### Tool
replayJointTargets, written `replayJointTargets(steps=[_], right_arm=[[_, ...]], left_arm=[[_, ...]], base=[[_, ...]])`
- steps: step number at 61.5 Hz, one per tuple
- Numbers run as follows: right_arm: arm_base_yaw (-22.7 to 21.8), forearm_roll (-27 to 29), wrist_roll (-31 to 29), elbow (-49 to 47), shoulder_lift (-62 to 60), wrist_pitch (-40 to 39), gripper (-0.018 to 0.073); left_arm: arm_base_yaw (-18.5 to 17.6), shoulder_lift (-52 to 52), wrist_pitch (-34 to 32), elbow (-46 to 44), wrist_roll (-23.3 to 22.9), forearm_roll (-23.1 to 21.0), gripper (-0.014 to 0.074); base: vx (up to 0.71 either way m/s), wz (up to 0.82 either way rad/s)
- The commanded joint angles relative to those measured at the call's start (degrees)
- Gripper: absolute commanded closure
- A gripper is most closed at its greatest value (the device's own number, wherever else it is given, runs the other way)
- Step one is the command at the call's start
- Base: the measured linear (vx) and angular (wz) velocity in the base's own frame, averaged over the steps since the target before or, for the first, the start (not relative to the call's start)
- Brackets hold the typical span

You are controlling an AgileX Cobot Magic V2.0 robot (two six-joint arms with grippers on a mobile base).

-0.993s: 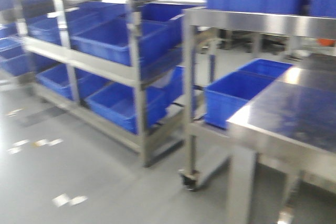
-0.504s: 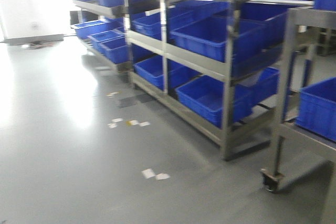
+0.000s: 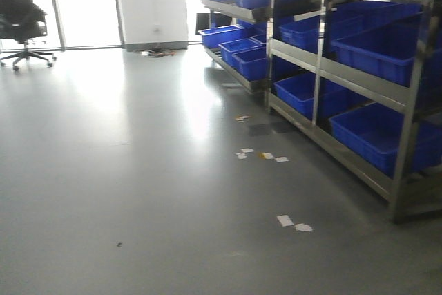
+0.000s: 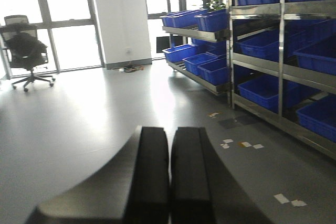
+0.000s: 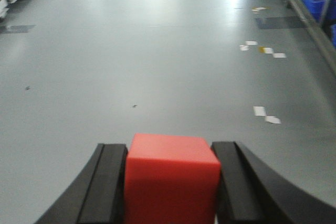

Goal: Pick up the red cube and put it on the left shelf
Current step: 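Drive the base away from the table, holding the red cube, then drive across the floor toward the shelving rack of blue crates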

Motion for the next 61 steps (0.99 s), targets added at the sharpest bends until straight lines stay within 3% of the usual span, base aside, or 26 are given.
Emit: replayJointTargets(steps=[1,26,61], right_arm=[[-0.1,-0.5,-0.3,-1.8,-0.5,-4.5,0.0502],[-0.1,-0.5,-0.3,-1.8,-0.5,-4.5,0.0502],[-0.1,-0.5,-0.3,-1.8,-0.5,-4.5,0.0502]], left_arm=[[0.1,0.3,-4.8,1.3,-0.1,-0.5,0.0491],[0.1,0.3,-4.8,1.3,-0.1,-0.5,0.0491],[0.1,0.3,-4.8,1.3,-0.1,-0.5,0.0491]], base=[[-0.2,0.22],[-0.18,0.54],[-0.14,0.32]])
